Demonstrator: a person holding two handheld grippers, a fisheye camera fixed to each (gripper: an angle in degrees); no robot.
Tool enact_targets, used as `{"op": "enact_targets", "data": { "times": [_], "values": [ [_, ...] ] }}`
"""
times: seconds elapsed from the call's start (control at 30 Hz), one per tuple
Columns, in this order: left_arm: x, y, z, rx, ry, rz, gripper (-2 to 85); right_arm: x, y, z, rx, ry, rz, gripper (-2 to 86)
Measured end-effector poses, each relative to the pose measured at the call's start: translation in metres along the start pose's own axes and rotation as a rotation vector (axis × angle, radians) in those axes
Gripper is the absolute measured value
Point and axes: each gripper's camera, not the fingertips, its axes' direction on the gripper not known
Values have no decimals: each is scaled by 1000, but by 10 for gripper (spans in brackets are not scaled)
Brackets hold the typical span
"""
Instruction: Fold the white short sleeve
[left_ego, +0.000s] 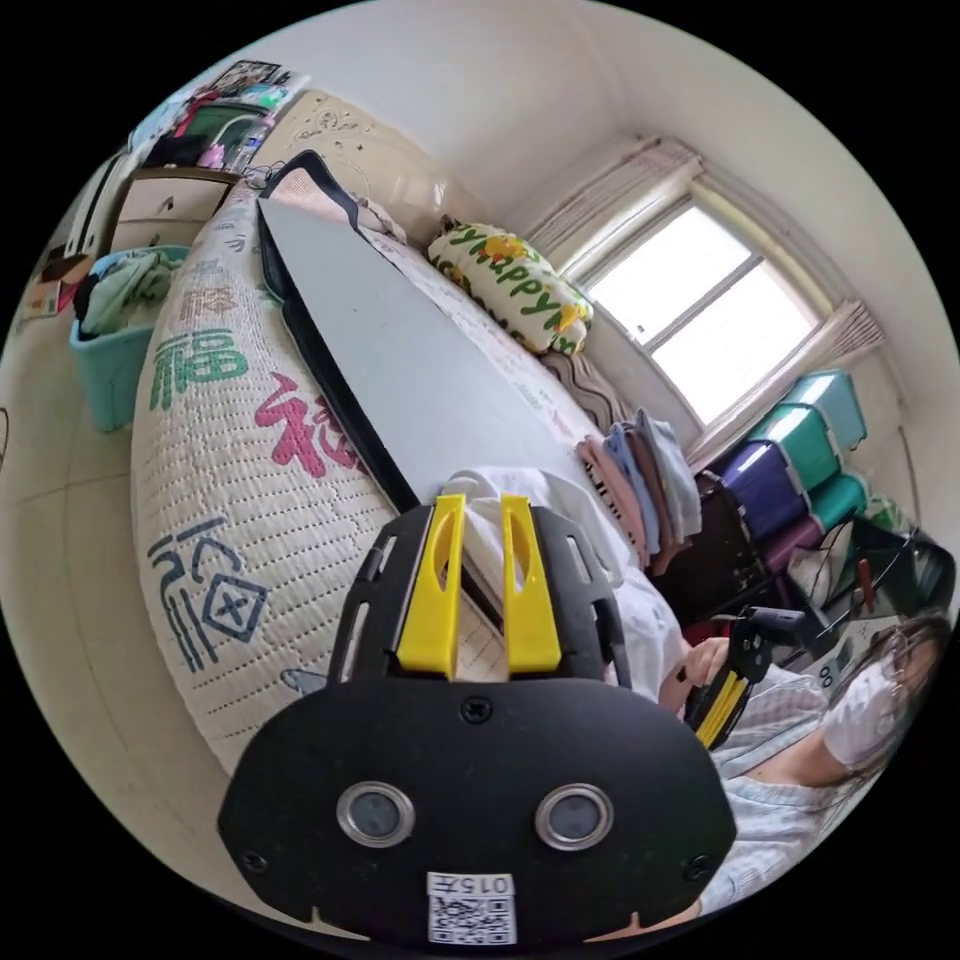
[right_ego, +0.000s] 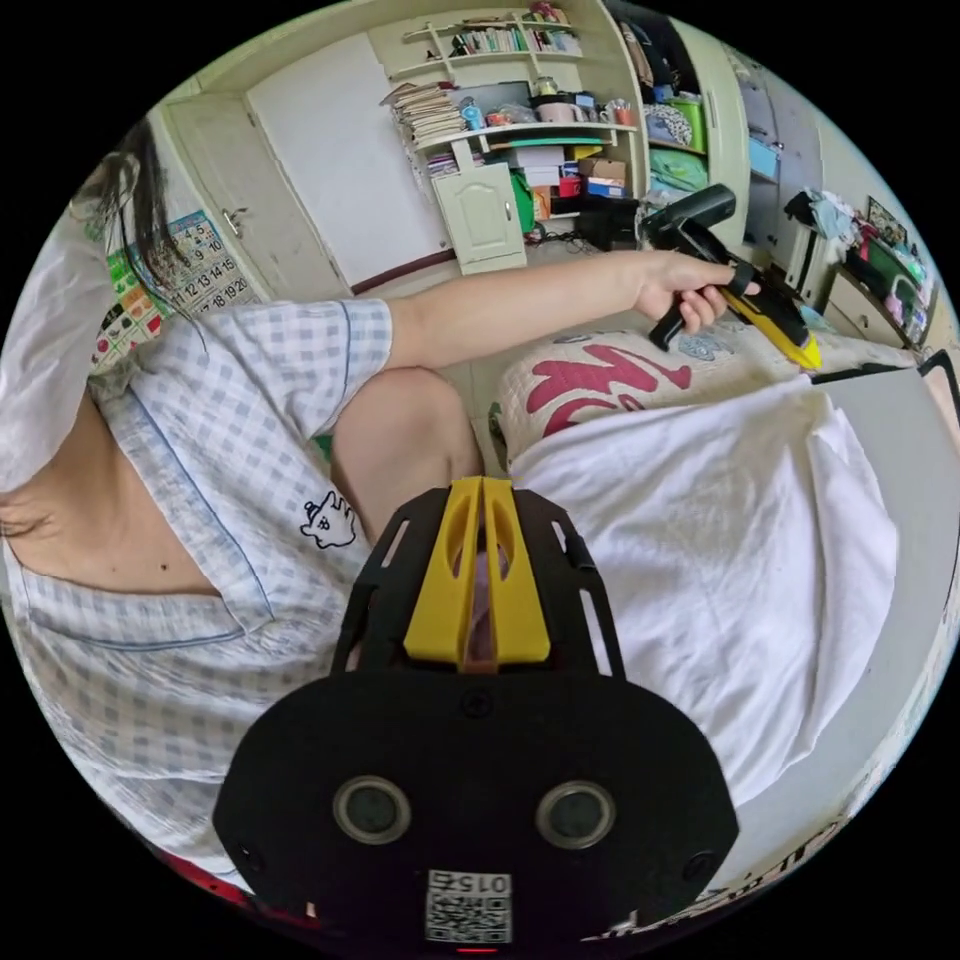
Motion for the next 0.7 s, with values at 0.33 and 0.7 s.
{"op": "enact_targets", "data": {
  "times": [0.33,0.7],
  "values": [
    [68,-12,19,46,-58,157,1,54,18,-79,88,287,-52,26],
    [91,-22,77,-101,-286,125,-2,286,3,-128,-15,183,-65,126]
  ]
}}
